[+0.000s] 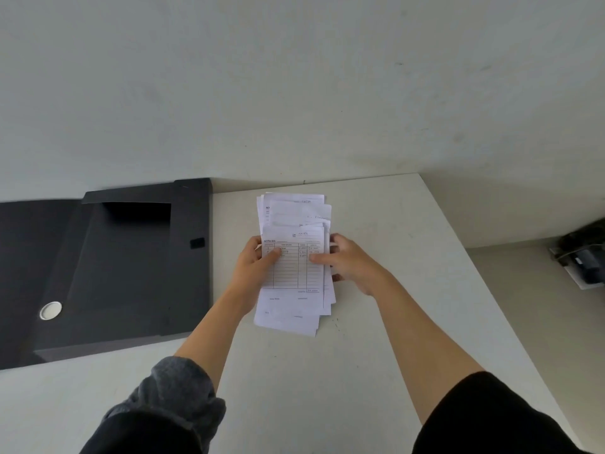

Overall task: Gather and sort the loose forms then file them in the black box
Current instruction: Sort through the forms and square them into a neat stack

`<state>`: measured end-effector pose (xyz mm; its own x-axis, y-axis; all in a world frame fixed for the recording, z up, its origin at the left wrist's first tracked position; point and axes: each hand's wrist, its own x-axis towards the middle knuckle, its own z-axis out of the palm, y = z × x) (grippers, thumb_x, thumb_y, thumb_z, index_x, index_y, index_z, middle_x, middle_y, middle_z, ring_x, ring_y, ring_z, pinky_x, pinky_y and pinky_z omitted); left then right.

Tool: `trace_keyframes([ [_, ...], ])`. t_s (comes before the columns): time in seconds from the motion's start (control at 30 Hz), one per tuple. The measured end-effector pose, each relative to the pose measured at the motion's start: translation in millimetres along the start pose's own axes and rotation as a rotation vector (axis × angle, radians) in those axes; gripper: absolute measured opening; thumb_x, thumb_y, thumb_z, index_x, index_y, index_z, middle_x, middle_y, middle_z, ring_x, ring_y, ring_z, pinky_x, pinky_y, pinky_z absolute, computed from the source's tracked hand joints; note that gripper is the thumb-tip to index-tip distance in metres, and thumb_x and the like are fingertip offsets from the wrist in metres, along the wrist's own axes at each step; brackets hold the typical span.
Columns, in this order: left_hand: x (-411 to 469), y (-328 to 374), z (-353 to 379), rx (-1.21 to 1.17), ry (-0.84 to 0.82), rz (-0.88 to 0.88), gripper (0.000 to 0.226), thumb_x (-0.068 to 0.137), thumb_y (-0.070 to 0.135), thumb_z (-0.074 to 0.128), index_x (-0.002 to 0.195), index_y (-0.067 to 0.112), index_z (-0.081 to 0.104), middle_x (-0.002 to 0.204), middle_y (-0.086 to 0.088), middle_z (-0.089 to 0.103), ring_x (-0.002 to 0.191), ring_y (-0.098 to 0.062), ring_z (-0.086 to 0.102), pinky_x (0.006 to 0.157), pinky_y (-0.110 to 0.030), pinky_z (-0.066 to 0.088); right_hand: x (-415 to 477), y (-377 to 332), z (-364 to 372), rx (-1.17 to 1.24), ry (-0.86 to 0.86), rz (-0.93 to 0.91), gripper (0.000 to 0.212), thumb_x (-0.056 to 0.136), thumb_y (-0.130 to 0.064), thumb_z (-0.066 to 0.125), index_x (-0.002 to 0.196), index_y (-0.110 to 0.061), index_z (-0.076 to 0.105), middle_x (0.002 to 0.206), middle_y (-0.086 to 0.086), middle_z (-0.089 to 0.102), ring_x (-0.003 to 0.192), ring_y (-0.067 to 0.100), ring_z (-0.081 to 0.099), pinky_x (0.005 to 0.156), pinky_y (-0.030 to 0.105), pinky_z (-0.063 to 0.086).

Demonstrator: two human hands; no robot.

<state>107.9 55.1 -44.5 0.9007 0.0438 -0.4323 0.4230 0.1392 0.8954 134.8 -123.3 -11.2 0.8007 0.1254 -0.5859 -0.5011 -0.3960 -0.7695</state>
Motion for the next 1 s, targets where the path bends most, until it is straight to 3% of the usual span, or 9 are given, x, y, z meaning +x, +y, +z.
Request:
trace_keyframes([
  [0.1,1,11,8,0.040,-0.006,0.066,0.021,0.096,0.016,0.049,0.117,0.014,0.049,0.116,-0.005,0.063,0.104,-0.024,0.062,0.085,-0.039,0.054,1,1,12,0.032,0.051,-0.069,0.035,0.091,-0.005,0.053,0.125,-0.013,0.047,0.124,0.007,0.061,0.114,0.025,0.059,0.099,0.042,0.048],
  [0.2,4,26,15,0.162,-0.014,0.172,0.023,0.098,0.011,0.040,0.120,0.016,0.044,0.116,0.000,0.058,0.104,-0.018,0.057,0.079,-0.026,0.049,0,-9,14,-0.020,0.246,-0.189,0.026,0.094,-0.004,0.043,0.119,-0.010,0.046,0.117,0.010,0.061,0.107,0.028,0.059,0.092,0.041,0.050],
  [0.33,5,51,22,0.379,0.080,0.356,0.023,0.099,0.010,0.036,0.122,0.011,0.041,0.107,0.003,0.056,0.085,-0.003,0.053,0.065,-0.014,0.042,-6,-26,11,-0.078,0.369,-0.367,0.024,0.095,-0.006,0.040,0.119,-0.006,0.042,0.110,0.017,0.062,0.098,0.034,0.060,0.082,0.044,0.050],
  [0.5,5,63,26,0.391,0.115,0.416,0.024,0.100,0.013,0.037,0.124,0.015,0.040,0.109,0.006,0.056,0.085,0.000,0.052,0.057,-0.007,0.039,-8,-33,10,-0.091,0.411,-0.472,0.025,0.097,-0.007,0.039,0.122,-0.007,0.039,0.109,0.016,0.062,0.096,0.032,0.060,0.081,0.043,0.050],
  [0.63,4,49,26,0.383,0.098,0.378,0.018,0.100,0.011,0.036,0.116,0.017,0.039,0.105,0.006,0.054,0.084,-0.001,0.051,0.063,-0.010,0.040,-2,-23,13,-0.106,0.406,-0.439,0.028,0.096,-0.005,0.040,0.124,-0.009,0.038,0.118,0.012,0.056,0.103,0.027,0.057,0.083,0.036,0.048],
  [0.77,4,28,28,0.419,0.074,0.316,0.013,0.100,0.011,0.034,0.113,0.011,0.038,0.103,0.000,0.055,0.085,-0.015,0.054,0.067,-0.023,0.049,2,-7,18,-0.122,0.384,-0.351,0.036,0.094,0.001,0.039,0.128,-0.011,0.035,0.125,0.009,0.052,0.108,0.023,0.054,0.084,0.029,0.045],
  [0.87,3,23,29,0.422,0.083,0.300,0.017,0.100,0.010,0.034,0.117,0.009,0.038,0.103,-0.002,0.056,0.084,-0.016,0.055,0.067,-0.029,0.052,1,-2,17,-0.083,0.368,-0.342,0.040,0.094,0.001,0.042,0.129,-0.017,0.036,0.117,0.006,0.058,0.098,0.022,0.057,0.077,0.027,0.050],
  [1.0,6,28,26,0.273,0.138,0.294,0.019,0.099,0.012,0.036,0.117,0.017,0.041,0.101,0.005,0.055,0.085,-0.012,0.058,0.066,-0.027,0.055,1,-4,8,0.077,0.344,-0.280,0.043,0.090,-0.012,0.058,0.126,-0.024,0.039,0.103,0.014,0.066,0.092,0.028,0.064,0.081,0.040,0.054],
])
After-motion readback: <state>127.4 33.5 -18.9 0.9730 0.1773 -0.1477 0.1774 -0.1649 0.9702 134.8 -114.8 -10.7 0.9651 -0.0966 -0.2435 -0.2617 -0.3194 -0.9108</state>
